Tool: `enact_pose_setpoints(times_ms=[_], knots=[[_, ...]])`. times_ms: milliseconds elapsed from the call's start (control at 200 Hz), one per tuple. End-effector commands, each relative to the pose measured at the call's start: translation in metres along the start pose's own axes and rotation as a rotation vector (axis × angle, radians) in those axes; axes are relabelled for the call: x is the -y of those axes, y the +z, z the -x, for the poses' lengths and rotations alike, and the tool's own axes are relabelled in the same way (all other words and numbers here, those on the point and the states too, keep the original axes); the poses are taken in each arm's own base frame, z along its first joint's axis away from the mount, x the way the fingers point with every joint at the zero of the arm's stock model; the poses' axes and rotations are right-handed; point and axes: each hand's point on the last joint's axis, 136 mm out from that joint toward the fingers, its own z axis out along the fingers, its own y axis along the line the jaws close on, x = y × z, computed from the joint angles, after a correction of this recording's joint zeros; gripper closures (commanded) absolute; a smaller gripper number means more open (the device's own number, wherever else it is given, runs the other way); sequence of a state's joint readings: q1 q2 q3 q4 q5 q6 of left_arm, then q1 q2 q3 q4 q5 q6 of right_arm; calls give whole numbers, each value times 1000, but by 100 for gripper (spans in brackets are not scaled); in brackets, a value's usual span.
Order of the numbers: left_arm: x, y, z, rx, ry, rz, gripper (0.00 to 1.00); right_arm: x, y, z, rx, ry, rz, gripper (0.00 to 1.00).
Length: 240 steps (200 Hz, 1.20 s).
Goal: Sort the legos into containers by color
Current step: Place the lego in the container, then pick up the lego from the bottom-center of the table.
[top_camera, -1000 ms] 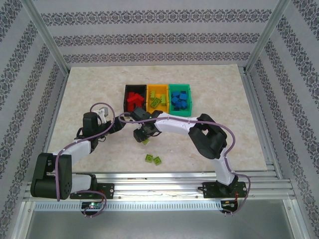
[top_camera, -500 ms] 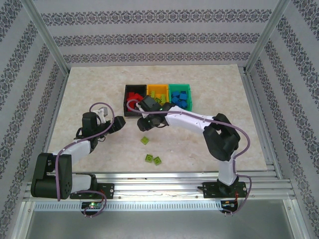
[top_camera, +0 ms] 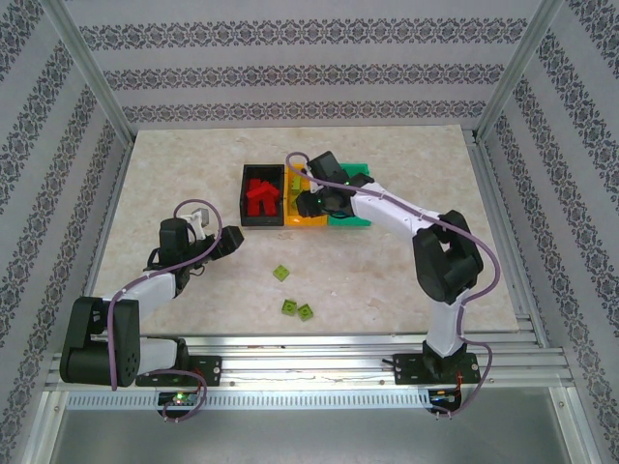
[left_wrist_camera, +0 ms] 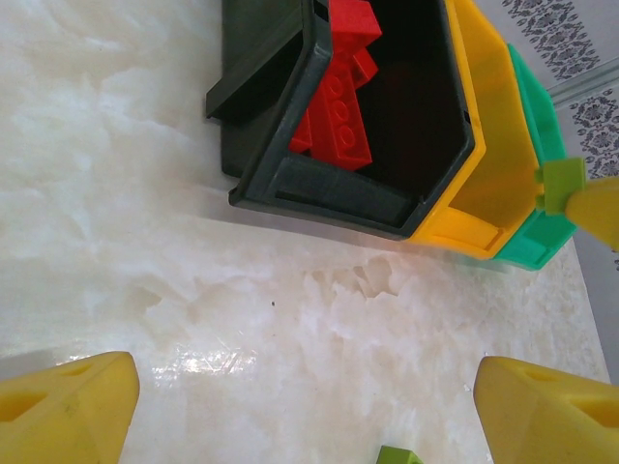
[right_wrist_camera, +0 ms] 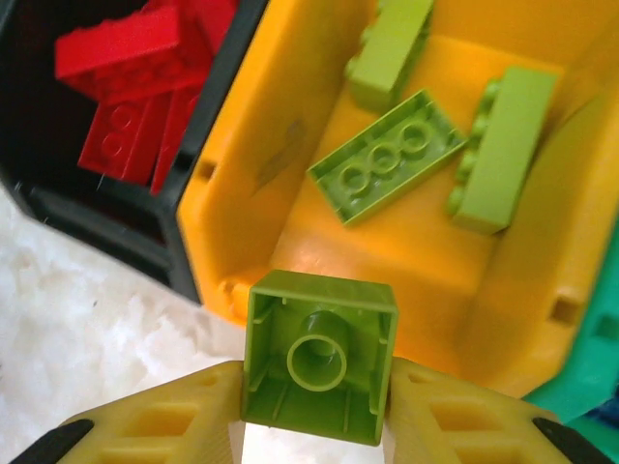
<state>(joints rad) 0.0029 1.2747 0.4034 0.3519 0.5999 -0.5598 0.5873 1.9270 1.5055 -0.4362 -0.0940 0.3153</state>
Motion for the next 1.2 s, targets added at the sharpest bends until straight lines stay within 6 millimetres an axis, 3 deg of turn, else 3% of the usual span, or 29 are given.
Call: enact_pose_setpoints(times_ms=[0,155,380,759,964,1194], knots=[[4,-4,10,36,2,-30,10,9,10,14,11,-1,-19,61],[5,-4,10,38,3,-37,10,20,22,15,-20,-2,-48,44],[6,-4,10,36,-3,-47,10,13,15,-1,-29,-4,-20,43],[3,-4,11,36,-10,-43,10,-27,-13,-76,-115,-160,27,42],[2,-3,10,37,-18,-45,10,-50,-9,-114,-174,-205,67,41],[0,-3,10,32,-27,-45,10,-81,2,-137,-208,-256,106,40]])
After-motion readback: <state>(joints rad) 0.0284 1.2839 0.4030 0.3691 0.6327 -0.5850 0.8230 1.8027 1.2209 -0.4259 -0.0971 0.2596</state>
